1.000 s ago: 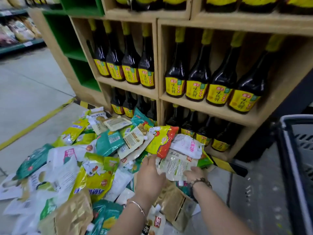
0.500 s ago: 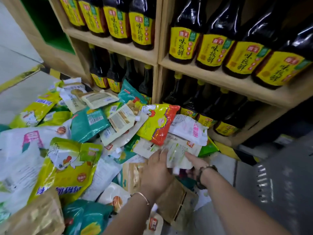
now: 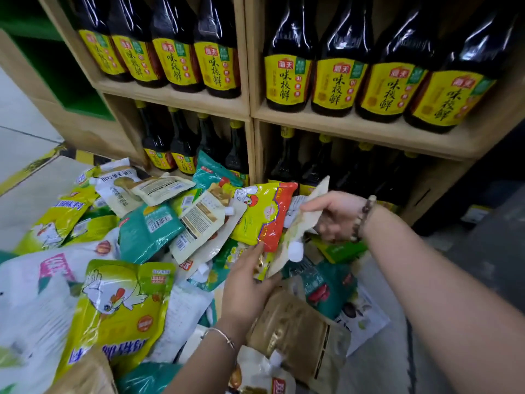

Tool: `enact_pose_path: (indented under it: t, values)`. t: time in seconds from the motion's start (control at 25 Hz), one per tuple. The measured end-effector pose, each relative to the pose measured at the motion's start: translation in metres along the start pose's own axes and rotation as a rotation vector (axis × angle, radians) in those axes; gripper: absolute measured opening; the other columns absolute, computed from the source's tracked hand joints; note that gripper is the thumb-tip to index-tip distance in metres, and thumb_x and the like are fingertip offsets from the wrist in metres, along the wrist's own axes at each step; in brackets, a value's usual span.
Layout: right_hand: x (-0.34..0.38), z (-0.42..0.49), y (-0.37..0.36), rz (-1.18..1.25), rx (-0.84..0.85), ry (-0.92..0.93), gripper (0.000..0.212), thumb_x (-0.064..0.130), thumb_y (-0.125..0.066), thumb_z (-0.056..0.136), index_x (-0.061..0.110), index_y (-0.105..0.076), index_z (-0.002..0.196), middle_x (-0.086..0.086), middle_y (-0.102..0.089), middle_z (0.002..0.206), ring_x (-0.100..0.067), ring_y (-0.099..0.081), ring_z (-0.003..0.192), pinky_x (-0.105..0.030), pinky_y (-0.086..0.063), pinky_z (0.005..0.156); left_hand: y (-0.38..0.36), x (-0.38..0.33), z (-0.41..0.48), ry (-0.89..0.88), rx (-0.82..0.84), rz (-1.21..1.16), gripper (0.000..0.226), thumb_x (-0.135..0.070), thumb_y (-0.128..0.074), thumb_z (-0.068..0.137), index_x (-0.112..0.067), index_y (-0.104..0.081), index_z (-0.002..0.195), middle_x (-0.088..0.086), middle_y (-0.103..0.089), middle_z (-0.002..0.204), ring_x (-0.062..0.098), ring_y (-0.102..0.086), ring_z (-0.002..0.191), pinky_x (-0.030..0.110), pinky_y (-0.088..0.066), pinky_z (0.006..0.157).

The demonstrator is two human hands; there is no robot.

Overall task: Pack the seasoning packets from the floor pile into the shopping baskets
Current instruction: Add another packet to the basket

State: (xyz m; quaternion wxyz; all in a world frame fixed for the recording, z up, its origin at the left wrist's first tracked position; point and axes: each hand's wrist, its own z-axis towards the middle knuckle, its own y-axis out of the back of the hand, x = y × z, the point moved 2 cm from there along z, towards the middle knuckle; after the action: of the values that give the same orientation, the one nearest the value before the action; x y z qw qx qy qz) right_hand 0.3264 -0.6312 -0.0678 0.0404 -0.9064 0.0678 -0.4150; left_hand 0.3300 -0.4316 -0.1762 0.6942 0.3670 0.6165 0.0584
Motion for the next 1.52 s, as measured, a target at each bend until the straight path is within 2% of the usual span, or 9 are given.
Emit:
enact_pose_path:
  t: [0.16, 0.32, 0.44, 0.56, 0.72, 0.88, 1.0, 1.2, 1.52]
  values:
    - [0.014, 0.003, -0.029, 0.111, 0.122, 0.155, 0.042, 0.022, -0.05, 0.085, 0.012, -0.063, 0.047, -0.003, -0.051, 0.038, -0.008, -0.037, 0.026, -0.012, -0.029, 0.034, -0.002, -0.022, 0.003, 0.019, -0.06, -0.318, 0.026, -0.018, -0.06, 0.092, -0.031, -0.064, 0.113, -0.022, -0.065, 0.102, 0.005, -0.057, 0.103, 0.014, -0.042, 0.083]
    - [0.013, 0.017, -0.017, 0.127, 0.085, 0.237, 0.037, 0.046, -0.055, 0.075, 0.013, -0.071, 0.064, -0.002, -0.064, 0.056, -0.007, -0.045, 0.036, -0.015, -0.034, 0.036, 0.0, -0.028, 0.001, 0.2, -0.16, -0.59, 0.023, -0.015, -0.05, 0.097, -0.034, -0.063, 0.098, -0.012, -0.069, 0.098, 0.01, -0.062, 0.097, 0.033, -0.048, 0.089]
    - [-0.008, 0.04, 0.018, 0.106, -0.427, 0.221, 0.035, 0.043, -0.063, 0.081, 0.008, -0.066, 0.083, -0.001, -0.065, 0.06, -0.008, -0.048, 0.038, -0.016, -0.032, 0.035, 0.003, -0.023, 0.003, 0.348, -0.232, -0.689, 0.017, -0.018, -0.048, 0.099, -0.025, -0.06, 0.108, -0.001, -0.069, 0.106, 0.018, -0.064, 0.1, 0.043, -0.049, 0.095]
    - [-0.048, 0.059, 0.04, -0.354, -0.877, 0.173, 0.039, 0.026, -0.067, 0.082, 0.008, -0.059, 0.115, -0.009, -0.065, 0.1, -0.023, -0.063, 0.086, -0.029, -0.05, 0.074, 0.004, -0.018, 0.005, 0.417, -0.288, -0.73, 0.017, -0.017, -0.049, 0.098, -0.02, -0.061, 0.109, 0.007, -0.07, 0.105, 0.025, -0.066, 0.098, 0.049, -0.05, 0.093]
    - [-0.071, 0.073, 0.04, -0.996, -0.896, 0.085, 0.063, 0.033, -0.061, 0.081, 0.024, -0.037, 0.138, -0.004, -0.045, 0.138, -0.026, -0.047, 0.12, -0.037, -0.041, 0.094, 0.003, -0.011, 0.007, 0.5, -0.321, -0.785, 0.012, -0.016, -0.051, 0.096, -0.02, -0.063, 0.098, 0.007, -0.071, 0.098, 0.028, -0.067, 0.094, 0.051, -0.051, 0.091]
    - [-0.08, 0.09, 0.03, -1.318, -0.805, 0.009, 0.071, 0.029, -0.051, 0.087, 0.028, -0.013, 0.147, -0.003, -0.019, 0.154, -0.023, -0.02, 0.14, -0.046, -0.014, 0.113, 0.002, -0.003, 0.006, 0.536, -0.341, -0.8, 0.013, -0.015, -0.052, 0.096, -0.022, -0.062, 0.092, 0.001, -0.071, 0.091, 0.025, -0.067, 0.091, 0.042, -0.055, 0.08]
    - [-0.083, 0.099, 0.026, -1.414, -0.803, -0.042, 0.072, 0.012, -0.042, 0.089, 0.029, -0.006, 0.149, -0.006, -0.007, 0.157, -0.026, -0.006, 0.144, -0.05, -0.004, 0.115, 0.001, 0.005, 0.006, 0.575, -0.351, -0.789, 0.013, -0.014, -0.052, 0.095, -0.023, -0.061, 0.092, -0.001, -0.07, 0.09, 0.02, -0.067, 0.088, 0.032, -0.052, 0.07]
    - [-0.081, 0.111, 0.027, -1.427, -0.833, -0.006, 0.067, 0.004, -0.032, 0.092, 0.031, -0.007, 0.148, -0.004, -0.007, 0.157, -0.028, -0.006, 0.143, -0.048, -0.008, 0.116, 0.0, 0.01, 0.01, 0.614, -0.307, -0.865, 0.015, -0.009, -0.054, 0.094, -0.02, -0.064, 0.092, -0.005, -0.074, 0.075, 0.013, -0.071, 0.067, 0.021, -0.051, 0.047]
    - [-0.073, 0.105, 0.038, -1.388, -0.785, 0.07, 0.074, -0.006, -0.037, 0.084, 0.033, -0.021, 0.146, 0.0, -0.021, 0.154, -0.025, -0.024, 0.139, -0.042, -0.025, 0.111, 0.005, 0.018, 0.014, 0.713, -0.329, -0.918, 0.01, -0.009, -0.058, 0.091, -0.017, -0.063, 0.095, 0.008, -0.072, 0.087, 0.028, -0.069, 0.078, 0.036, -0.055, 0.064]
